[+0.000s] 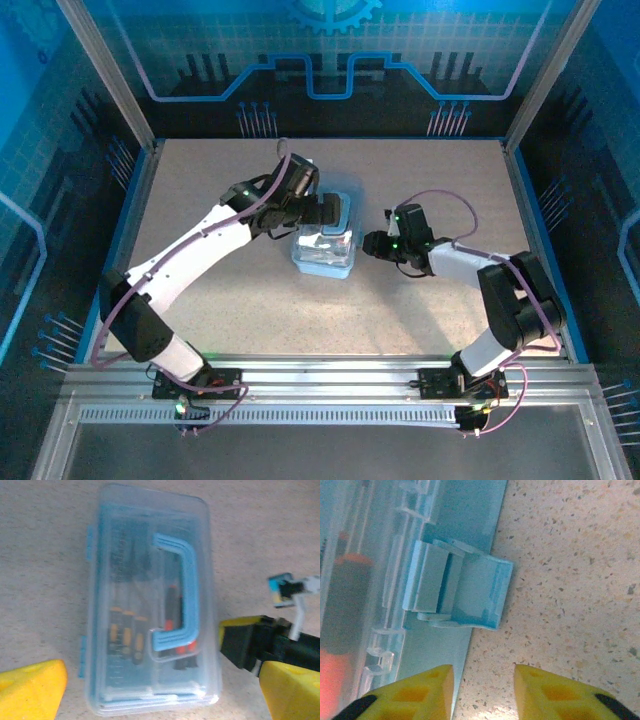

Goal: Pack the tool kit

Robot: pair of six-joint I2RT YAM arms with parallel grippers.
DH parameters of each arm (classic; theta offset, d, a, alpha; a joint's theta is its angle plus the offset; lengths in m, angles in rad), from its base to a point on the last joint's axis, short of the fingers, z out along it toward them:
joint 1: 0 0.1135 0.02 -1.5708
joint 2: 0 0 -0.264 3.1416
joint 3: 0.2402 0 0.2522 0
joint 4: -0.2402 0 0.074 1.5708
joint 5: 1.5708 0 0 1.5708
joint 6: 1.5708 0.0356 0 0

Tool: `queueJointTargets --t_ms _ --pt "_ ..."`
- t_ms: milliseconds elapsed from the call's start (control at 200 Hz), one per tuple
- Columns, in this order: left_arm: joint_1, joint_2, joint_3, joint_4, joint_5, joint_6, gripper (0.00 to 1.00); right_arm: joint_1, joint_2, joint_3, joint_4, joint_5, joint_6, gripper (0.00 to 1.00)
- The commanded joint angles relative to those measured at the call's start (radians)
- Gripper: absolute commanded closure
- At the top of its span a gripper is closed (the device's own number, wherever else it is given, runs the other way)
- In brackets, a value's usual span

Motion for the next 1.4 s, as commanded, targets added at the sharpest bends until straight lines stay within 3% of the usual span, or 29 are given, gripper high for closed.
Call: queueJointTargets --t_ms 0,155,345,605,745,870,1046,1396 --pt "0.007 0.050 0.059 -0.100 -0.138 0.030 0.01 -0.015 -0.038 -0.022 0.025 0.021 0.007 0.58" --pt "0.011 0.139 0.148 -0.151 -0.156 0.059 0.01 -0.023 -0.067 -0.052 0.058 0.029 0.015 0.49" --pt "0.010 0.221 0.183 -0.104 -0.204 0.078 0.01 -0.105 -0.043 -0.092 0.143 -0.106 0.114 0.44" --pt "0.013 0.411 0.317 -0.169 -0.231 0.097 0.01 -0.142 -0.050 -0.116 0.172 -0.137 0.141 0.41" --pt "0.015 0.460 0.316 -0.210 -0.328 0.059 0.02 -0.142 -0.057 -0.117 0.172 -0.133 0.136 0.40" --pt "0.013 0.425 0.230 -0.163 -0.367 0.058 0.02 -0.141 -0.051 -0.116 0.173 -0.140 0.135 0.40" --pt "0.013 0.402 0.118 -0.094 -0.294 0.055 0.09 -0.134 -0.027 -0.110 0.223 -0.182 0.129 0.39" --pt "0.027 0.162 -0.320 0.191 -0.215 0.028 0.18 -0.105 0.016 -0.127 0.415 -0.327 0.164 0.30"
